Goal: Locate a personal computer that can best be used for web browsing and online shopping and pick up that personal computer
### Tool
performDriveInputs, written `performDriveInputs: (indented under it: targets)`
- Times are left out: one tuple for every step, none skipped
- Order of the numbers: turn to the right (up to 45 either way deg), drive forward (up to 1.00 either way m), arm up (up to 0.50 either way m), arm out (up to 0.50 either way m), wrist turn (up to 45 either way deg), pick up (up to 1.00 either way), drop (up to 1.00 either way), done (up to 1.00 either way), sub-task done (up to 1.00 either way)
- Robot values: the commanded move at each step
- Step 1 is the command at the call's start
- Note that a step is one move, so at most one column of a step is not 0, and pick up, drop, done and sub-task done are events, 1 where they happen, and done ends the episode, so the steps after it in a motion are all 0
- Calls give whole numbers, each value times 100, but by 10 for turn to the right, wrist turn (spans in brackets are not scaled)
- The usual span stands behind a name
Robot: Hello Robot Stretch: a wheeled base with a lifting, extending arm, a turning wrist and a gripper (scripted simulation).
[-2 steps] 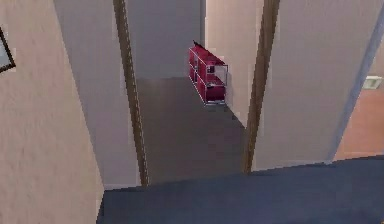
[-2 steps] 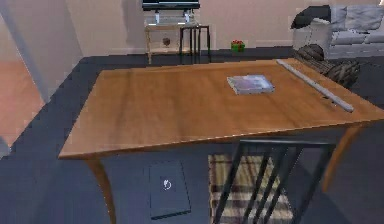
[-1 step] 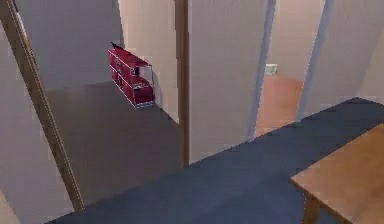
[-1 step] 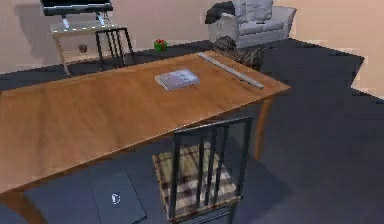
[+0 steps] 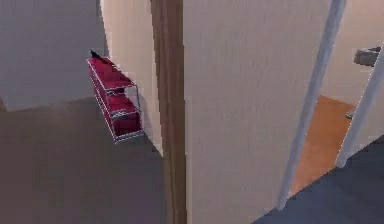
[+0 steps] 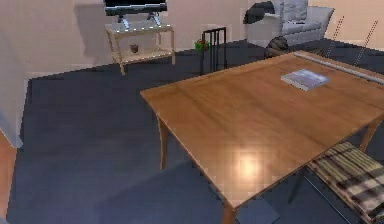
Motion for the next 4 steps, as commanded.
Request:
performDriveInputs:
  targets:
    - [450, 0, 0, 0, 0, 0, 0, 0, 0]
    - [30, 0, 0, 0, 0, 0, 0, 0, 0]
    - [-450, 0, 0, 0, 0, 0, 0, 0, 0]
    - [-450, 0, 0, 0, 0, 0, 0, 0, 0]
